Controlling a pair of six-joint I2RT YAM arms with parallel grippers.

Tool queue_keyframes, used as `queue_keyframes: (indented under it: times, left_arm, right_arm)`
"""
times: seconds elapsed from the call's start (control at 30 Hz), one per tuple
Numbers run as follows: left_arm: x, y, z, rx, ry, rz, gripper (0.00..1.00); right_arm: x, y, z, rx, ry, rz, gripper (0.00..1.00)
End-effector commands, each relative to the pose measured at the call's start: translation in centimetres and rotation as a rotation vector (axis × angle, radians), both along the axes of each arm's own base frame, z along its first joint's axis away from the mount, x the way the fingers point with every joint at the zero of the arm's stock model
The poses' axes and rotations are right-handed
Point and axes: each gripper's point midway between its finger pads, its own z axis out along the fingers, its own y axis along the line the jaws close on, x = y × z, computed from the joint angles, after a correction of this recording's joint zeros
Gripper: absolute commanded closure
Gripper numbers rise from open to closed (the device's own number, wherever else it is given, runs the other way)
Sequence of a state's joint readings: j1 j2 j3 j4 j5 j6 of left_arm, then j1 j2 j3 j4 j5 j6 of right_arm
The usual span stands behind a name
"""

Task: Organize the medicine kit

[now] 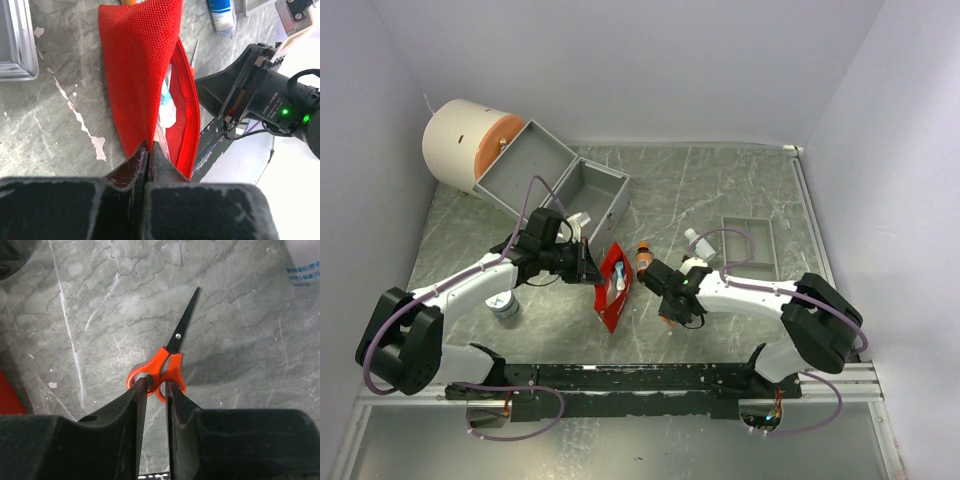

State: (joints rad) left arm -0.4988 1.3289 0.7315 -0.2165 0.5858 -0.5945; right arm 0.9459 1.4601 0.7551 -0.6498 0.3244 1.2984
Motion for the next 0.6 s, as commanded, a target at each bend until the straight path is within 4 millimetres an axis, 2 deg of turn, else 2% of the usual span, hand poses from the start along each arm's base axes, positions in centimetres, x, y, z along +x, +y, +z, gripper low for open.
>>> queue_keyframes:
  times: [0.0,0.13,0.27,0.4,0.57]
  left_arm:
    - [0.7,0.1,0.1,0.014,-0.022,0.006,0.93]
    - [0.6,0.2,0.1,0.016,-0.024,0.008,0.93]
    - [0.7,0.2,0.0,0.017,-0.022,0.009,0.93]
    - [0.7,0.2,0.0,0.018,-0.022,0.010,0.93]
    - [0.8,0.2,0.1,0.019,-0.022,0.010,0.93]
  right_arm:
    - [0.0,-0.1,-1.1,-0.019,0.005,-0.002,0.78]
    - [-0.1,-0.5,-1.6,-0.052,0.015,-0.015,0.83]
    - [-0.1,-0.9,-1.7,-0.066,0.012,-0.021,0.99]
    - [0.2,-1.1,-1.1,-0.067,-0.013,-0.029,1.00]
    - [1.4,-0.8,1.0,-0.012,-0.104,-0.034,1.00]
